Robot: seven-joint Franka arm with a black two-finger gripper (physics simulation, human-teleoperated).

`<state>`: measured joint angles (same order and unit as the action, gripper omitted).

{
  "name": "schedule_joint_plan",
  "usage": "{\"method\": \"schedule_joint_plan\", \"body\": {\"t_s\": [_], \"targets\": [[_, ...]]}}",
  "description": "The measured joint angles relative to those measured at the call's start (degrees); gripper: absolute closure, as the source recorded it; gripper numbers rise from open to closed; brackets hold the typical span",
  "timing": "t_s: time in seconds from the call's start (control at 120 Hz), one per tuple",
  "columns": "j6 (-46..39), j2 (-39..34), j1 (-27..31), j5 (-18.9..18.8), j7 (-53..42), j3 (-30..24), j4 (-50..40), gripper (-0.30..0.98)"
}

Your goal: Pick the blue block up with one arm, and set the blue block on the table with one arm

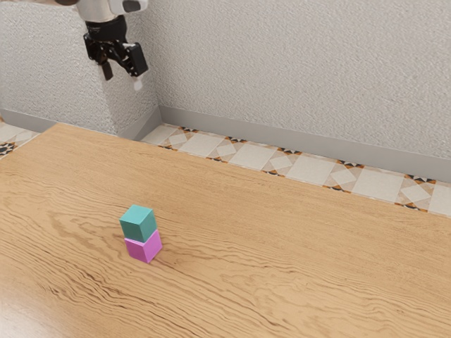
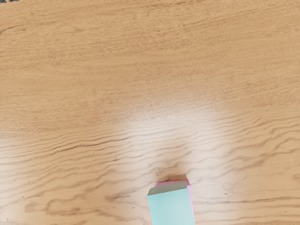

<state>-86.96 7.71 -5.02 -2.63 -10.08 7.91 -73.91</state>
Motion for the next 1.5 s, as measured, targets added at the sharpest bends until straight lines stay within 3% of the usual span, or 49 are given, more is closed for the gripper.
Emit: {"method": "schedule_joint_plan", "body": {"t_s": [0.183, 0.317, 0.433, 0.875, 1.067, 1.5], "targets": [[-0.8, -5.9, 0.2, 0.1, -0.8, -0.1, -7.0, 0.00], [-7.4, -13.0, 0.4, 0.3, -0.2, -0.2, -24.3, 0.00], [-15.0, -14.1, 0.3, 0.3, 1.0, -0.1, -34.3, 0.00], [-26.1, -13.4, 0.2, 1.9, 4.8, 0.0, -43.2, 0.00], [-29.2, -7.7, -0.4, 3.5, 5.7, 1.8, -43.5, 0.00], [-37.7, -5.1, 1.1, 5.3, 6.9, 3.2, -49.6, 0.00]]}}
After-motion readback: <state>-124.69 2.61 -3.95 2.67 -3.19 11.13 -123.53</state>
